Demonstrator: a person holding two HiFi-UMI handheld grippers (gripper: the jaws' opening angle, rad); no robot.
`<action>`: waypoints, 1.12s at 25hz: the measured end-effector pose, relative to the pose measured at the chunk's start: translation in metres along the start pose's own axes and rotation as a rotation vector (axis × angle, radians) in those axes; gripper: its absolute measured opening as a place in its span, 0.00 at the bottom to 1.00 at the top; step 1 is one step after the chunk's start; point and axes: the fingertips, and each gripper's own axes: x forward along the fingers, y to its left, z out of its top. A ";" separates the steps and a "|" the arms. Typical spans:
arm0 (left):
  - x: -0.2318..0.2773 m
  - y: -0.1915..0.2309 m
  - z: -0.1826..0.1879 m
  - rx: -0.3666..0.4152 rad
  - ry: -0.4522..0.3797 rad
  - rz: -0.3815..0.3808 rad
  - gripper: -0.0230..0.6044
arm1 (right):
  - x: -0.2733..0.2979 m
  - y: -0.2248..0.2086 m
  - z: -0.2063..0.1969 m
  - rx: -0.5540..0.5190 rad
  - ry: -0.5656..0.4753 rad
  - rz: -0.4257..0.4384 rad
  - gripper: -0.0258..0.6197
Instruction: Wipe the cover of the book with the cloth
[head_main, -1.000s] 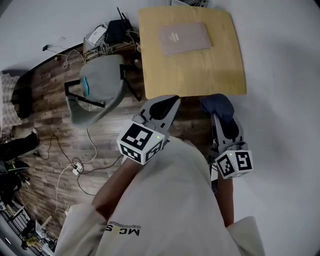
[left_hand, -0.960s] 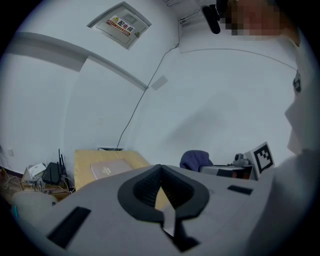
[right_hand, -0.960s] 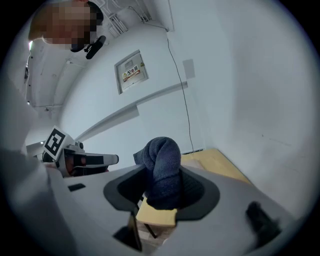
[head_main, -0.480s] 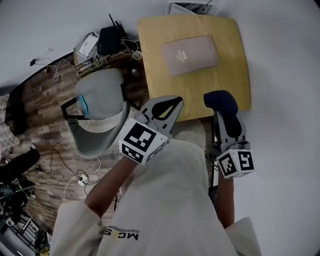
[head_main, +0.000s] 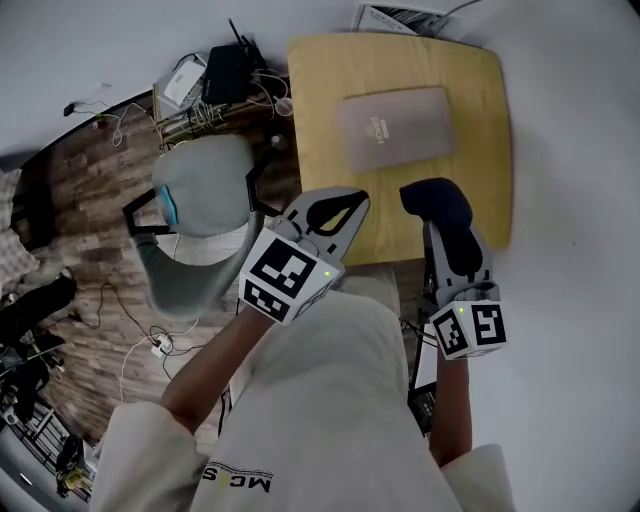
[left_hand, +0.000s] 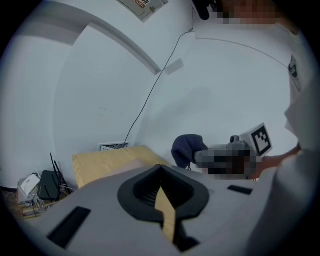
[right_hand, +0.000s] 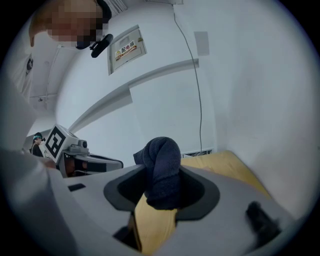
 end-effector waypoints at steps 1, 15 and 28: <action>0.002 0.003 -0.001 -0.009 0.004 0.006 0.05 | 0.007 0.001 0.000 -0.019 0.009 0.015 0.31; 0.019 0.058 -0.022 -0.114 0.031 0.135 0.05 | 0.144 -0.017 -0.013 -0.253 0.137 0.198 0.31; 0.036 0.079 -0.041 -0.179 0.042 0.207 0.05 | 0.251 -0.019 -0.053 -0.572 0.294 0.312 0.31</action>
